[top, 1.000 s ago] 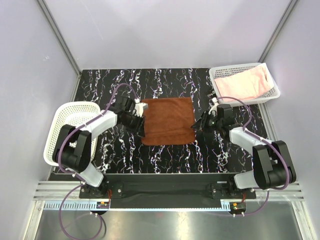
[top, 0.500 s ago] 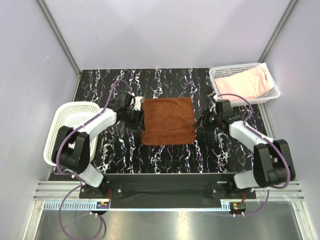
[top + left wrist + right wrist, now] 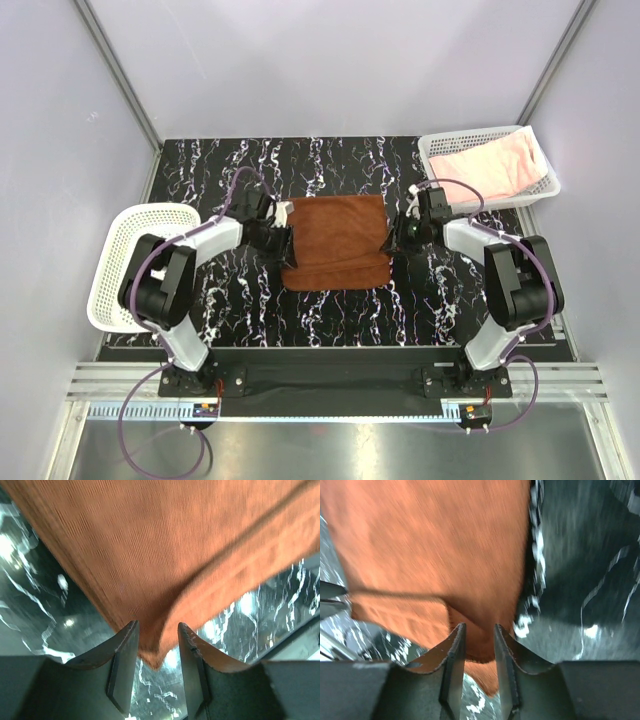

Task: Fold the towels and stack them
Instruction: Fold the towel

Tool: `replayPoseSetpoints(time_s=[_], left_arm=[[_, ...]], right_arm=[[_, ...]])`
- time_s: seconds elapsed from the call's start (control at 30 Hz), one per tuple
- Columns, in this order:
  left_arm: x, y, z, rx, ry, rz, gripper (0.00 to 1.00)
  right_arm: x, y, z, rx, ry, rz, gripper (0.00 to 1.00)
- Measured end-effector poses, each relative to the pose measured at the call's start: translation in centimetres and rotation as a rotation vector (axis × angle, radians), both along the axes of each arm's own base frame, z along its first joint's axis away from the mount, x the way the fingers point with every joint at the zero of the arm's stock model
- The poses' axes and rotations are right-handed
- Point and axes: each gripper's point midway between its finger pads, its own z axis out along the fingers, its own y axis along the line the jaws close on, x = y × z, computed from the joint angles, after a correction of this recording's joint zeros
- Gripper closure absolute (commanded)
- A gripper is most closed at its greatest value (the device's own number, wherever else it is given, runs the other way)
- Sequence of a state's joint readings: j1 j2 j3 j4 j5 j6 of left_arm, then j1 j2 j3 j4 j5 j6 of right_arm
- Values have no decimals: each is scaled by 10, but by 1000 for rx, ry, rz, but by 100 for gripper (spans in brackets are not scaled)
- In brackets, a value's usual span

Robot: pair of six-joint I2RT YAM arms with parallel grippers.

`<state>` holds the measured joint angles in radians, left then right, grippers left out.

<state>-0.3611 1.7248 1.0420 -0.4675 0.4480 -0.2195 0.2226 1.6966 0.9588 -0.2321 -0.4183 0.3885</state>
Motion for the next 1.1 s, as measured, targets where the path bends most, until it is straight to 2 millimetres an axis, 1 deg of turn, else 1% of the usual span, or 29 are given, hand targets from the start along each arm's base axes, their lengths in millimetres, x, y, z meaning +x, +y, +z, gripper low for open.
replayPoseSetpoints(time_s=[0.13, 0.23, 0.3, 0.37, 0.4, 0.53, 0.67, 0.77, 0.83, 0.87, 0.93, 1.03, 1.1], left_arm=[[-24, 6, 2, -10, 17, -8, 59], [-35, 9, 4, -9, 21, -6, 60], [-41, 11, 2, -1, 30, 5, 60], [-45, 15, 0, 19, 35, 24, 60], [-46, 18, 0, 33, 34, 35, 57], [-38, 28, 4, 87, -7, 98, 55], [-30, 32, 2, 110, -19, 156, 54], [-23, 28, -4, 104, -2, 185, 58], [-20, 26, -15, 107, 20, 197, 60], [-21, 26, -21, 112, 41, 203, 60], [-20, 25, -21, 105, 41, 211, 60], [-18, 27, -20, 116, 27, 222, 58], [-19, 33, -19, 151, 15, 231, 58]], right_arm=[[-35, -6, -14, -15, 61, 25, 68], [-59, -12, -13, -22, 74, 29, 68], [-66, -14, -6, -20, 59, 29, 68], [-68, -15, -1, -19, 47, 28, 67], [-67, -15, 1, -22, 40, 25, 67], [-66, -17, 1, -27, 46, -2, 63], [-64, -18, 1, -21, 73, -63, 63], [-61, -22, -6, -39, 97, -112, 65], [-61, -22, -13, -42, 124, -138, 66], [-61, -22, -17, -41, 135, -146, 67], [-63, -21, -23, -39, 151, -158, 70], [-72, -22, -32, -38, 178, -174, 72], [-73, -22, -30, -37, 170, -178, 72]])
